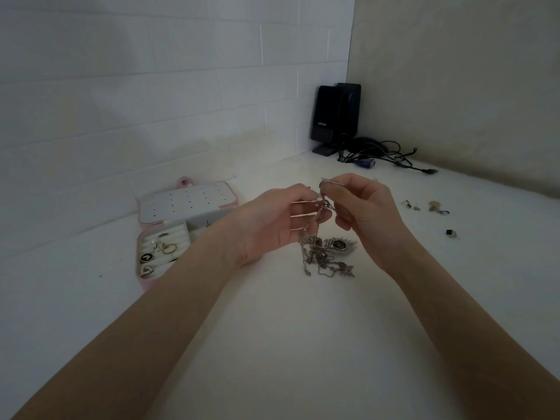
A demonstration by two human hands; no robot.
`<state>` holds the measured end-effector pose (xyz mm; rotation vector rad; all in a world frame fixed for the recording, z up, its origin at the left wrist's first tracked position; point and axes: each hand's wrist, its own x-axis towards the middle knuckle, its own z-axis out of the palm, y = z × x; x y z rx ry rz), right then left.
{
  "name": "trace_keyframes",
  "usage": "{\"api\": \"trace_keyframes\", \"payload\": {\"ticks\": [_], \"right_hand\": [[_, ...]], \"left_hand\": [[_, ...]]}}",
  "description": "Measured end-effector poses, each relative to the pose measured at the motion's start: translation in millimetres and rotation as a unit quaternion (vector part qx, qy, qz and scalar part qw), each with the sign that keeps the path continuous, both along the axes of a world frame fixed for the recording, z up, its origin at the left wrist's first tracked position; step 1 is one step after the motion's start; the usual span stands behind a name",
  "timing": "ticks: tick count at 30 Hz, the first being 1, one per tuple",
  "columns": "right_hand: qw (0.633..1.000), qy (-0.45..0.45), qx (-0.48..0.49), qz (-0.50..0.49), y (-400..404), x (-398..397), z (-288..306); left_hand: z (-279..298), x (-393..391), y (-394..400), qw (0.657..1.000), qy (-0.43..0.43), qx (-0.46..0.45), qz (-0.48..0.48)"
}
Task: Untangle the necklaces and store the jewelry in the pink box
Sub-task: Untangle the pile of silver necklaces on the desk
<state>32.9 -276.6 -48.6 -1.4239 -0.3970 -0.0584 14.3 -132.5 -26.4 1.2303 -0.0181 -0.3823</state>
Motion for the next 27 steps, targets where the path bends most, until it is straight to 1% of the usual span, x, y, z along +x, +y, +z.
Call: {"api": "trace_keyframes", "payload": {"ticks": [3,5,8,11,14,17,19,22,24,27], "right_hand": [[1.000,-0.012,-0.023,-0.015,1.0,-2.0,0.2],[0.999,-0.024,-0.037,-0.023,1.0,-2.4,0.5],[0.995,-0.058,-0.065,-0.053,-0.6,-1.2,2.2],[0.991,-0.073,-0.074,-0.085,-3.4,1.5,2.8],[0.995,-0.043,-0.047,-0.074,-6.4,3.6,1.7],[1.000,0.014,0.024,0.007,-7.2,3.6,1.0],[0.995,0.042,0.062,0.063,-5.8,2.2,1.2],[0.985,0.071,0.100,0.120,-4.4,0.5,1.2],[0.979,0.085,0.120,0.138,-5.5,0.4,2.2],[0.984,0.080,0.085,0.136,-6.4,-0.5,3.0]], "left_hand": [[-1.6,-1.7,-3.1,0.996,-0.055,0.071,0.006],[-3.9,-1.5,-3.0,0.989,-0.091,0.115,0.026],[-5.2,-1.3,-2.1,0.962,-0.152,0.218,0.068],[-3.2,-3.6,-3.1,0.948,-0.177,0.255,0.072],[-1.9,-4.6,-3.9,0.950,-0.169,0.253,0.064],[-1.4,-3.5,-2.7,0.963,-0.143,0.221,0.049],[-3.1,-1.4,-1.9,0.954,-0.164,0.246,0.055],[-3.6,1.6,-3.1,0.927,-0.229,0.287,0.081],[-1.2,1.6,-3.1,0.930,-0.236,0.261,0.107],[2.2,2.5,0.6,0.964,-0.164,0.165,0.131]]}}
